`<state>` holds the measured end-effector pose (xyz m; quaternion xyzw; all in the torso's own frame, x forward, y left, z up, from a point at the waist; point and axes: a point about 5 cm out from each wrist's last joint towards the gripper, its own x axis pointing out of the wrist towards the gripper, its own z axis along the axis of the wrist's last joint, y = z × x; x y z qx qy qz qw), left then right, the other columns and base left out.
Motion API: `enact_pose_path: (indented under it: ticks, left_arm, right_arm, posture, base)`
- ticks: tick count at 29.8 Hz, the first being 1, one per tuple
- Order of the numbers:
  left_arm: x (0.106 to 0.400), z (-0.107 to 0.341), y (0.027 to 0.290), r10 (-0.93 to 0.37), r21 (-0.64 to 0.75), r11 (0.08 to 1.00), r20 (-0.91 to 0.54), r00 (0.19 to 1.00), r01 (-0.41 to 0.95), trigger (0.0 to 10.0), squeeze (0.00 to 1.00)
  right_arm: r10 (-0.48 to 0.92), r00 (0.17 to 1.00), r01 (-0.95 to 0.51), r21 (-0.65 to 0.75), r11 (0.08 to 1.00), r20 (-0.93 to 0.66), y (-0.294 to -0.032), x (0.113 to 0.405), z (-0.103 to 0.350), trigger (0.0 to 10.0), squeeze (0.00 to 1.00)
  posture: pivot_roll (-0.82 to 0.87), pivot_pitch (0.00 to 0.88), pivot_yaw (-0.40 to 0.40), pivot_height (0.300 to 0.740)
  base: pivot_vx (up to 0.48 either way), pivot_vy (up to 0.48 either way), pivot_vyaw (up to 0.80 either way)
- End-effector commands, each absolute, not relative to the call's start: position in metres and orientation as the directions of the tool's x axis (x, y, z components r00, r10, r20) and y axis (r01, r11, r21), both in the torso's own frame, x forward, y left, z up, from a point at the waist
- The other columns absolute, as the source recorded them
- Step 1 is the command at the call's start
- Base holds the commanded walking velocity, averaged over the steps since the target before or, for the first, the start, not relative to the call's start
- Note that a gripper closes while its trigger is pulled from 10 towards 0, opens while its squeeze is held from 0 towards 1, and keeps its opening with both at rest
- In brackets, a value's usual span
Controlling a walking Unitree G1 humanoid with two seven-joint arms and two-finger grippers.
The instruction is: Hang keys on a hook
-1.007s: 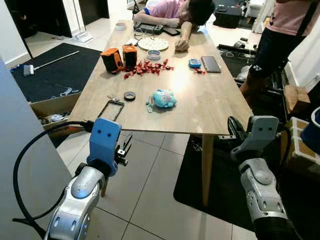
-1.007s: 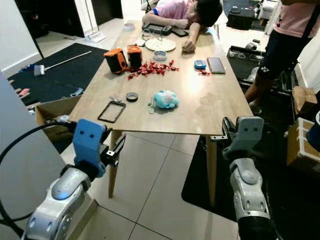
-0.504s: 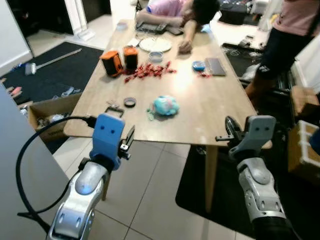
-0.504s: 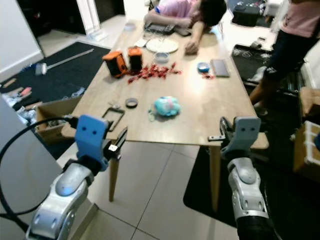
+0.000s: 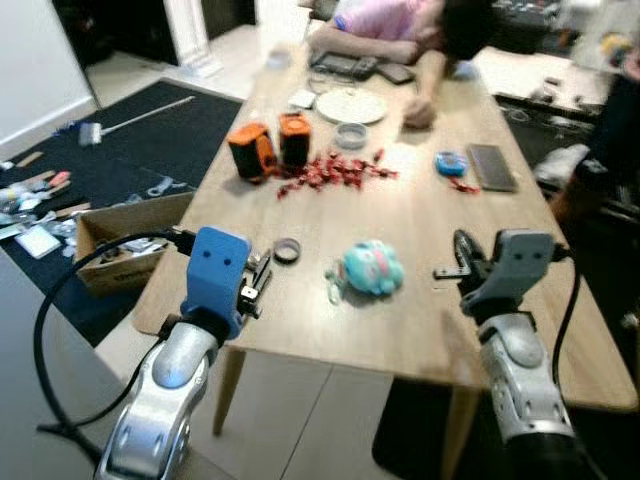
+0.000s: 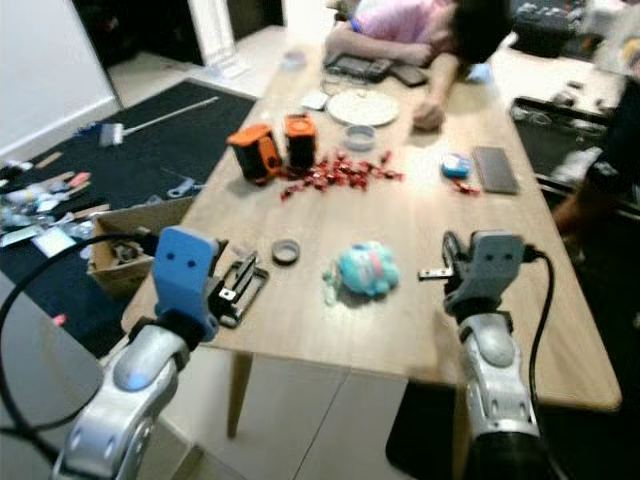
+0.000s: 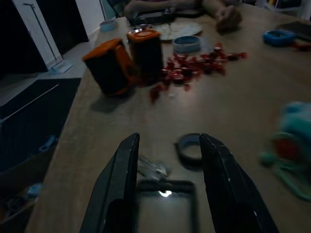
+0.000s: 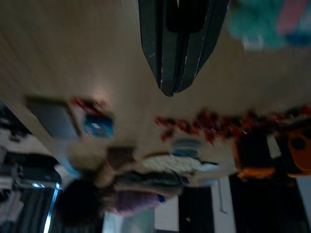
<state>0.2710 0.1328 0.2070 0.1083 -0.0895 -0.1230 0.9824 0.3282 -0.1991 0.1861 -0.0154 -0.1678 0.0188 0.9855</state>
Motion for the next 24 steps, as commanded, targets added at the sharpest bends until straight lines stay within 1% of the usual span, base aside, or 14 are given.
enact_pose_path:
  ticks: [1,7,10,11,17,20,21,22,24]
  left_arm:
    - [0.27,0.203,0.135,-0.252,0.226,0.949,0.125,0.96,0.22,10.0,0.0]
    - [0.269,0.201,0.133,-0.274,0.25,0.936,0.078,0.959,0.247,10.0,0.0]
    - [0.264,0.196,0.133,-0.284,0.248,0.929,-0.002,0.959,0.276,10.0,0.0]
    - [0.263,0.193,0.134,-0.277,0.243,0.93,-0.034,0.96,0.277,10.0,0.0]
    - [0.26,0.185,0.133,-0.241,0.244,0.935,-0.097,0.966,0.258,10.0,0.0]
    - [0.264,0.171,0.123,-0.159,0.214,0.956,-0.191,0.969,0.2,10.0,0.0]
    - [0.266,0.169,0.121,-0.151,0.206,0.959,-0.204,0.967,0.193,10.0,0.0]
    - [0.266,0.169,0.121,-0.151,0.206,0.959,-0.204,0.967,0.193,10.0,0.0]
    - [0.272,0.166,0.113,-0.157,0.203,0.958,-0.215,0.964,0.202,10.0,0.0]
  right_arm:
    - [0.05,0.947,-0.041,-0.035,0.999,0.318,-0.198,0.326,0.182,10.0,0.0]
    - [0.055,0.947,-0.045,-0.038,0.998,0.316,-0.197,0.326,0.181,10.0,0.0]
    - [0.075,0.947,-0.058,-0.062,0.996,0.313,-0.194,0.324,0.18,10.0,0.0]
    - [0.08,0.947,-0.063,-0.067,0.996,0.311,-0.193,0.323,0.179,10.0,0.0]
    - [0.104,0.945,-0.082,-0.084,0.993,0.31,-0.188,0.322,0.178,10.0,0.0]
    - [0.163,0.933,-0.139,-0.098,0.986,0.321,-0.172,0.323,0.181,10.0,0.0]
    - [0.179,0.929,-0.156,-0.095,0.983,0.325,-0.167,0.324,0.182,10.0,0.0]
    - [0.179,0.929,-0.156,-0.095,0.983,0.325,-0.167,0.324,0.182,10.0,0.0]
    - [0.223,0.915,-0.207,-0.083,0.975,0.335,-0.151,0.325,0.185,10.0,0.0]
  posture:
    - [0.19,0.199,0.007,0.74]
    - [0.19,0.201,0.007,0.74]
    - [0.19,0.204,0.017,0.74]
    - [0.19,0.204,0.017,0.74]
    - [0.2,0.208,0.019,0.74]
    - [0.2,0.206,0.017,0.74]
    - [0.2,0.206,0.016,0.74]
    - [0.2,0.206,0.016,0.74]
    - [0.2,0.206,0.013,0.74]
  base:
    - [0.0,0.0,0.0]
    - [0.0,0.0,0.0]
    - [0.0,0.0,0.0]
    - [0.0,0.0,0.0]
    - [0.0,0.0,0.0]
    - [0.0,0.0,0.0]
    - [0.0,0.0,0.0]
    - [0.0,0.0,0.0]
    - [0.0,0.0,0.0]
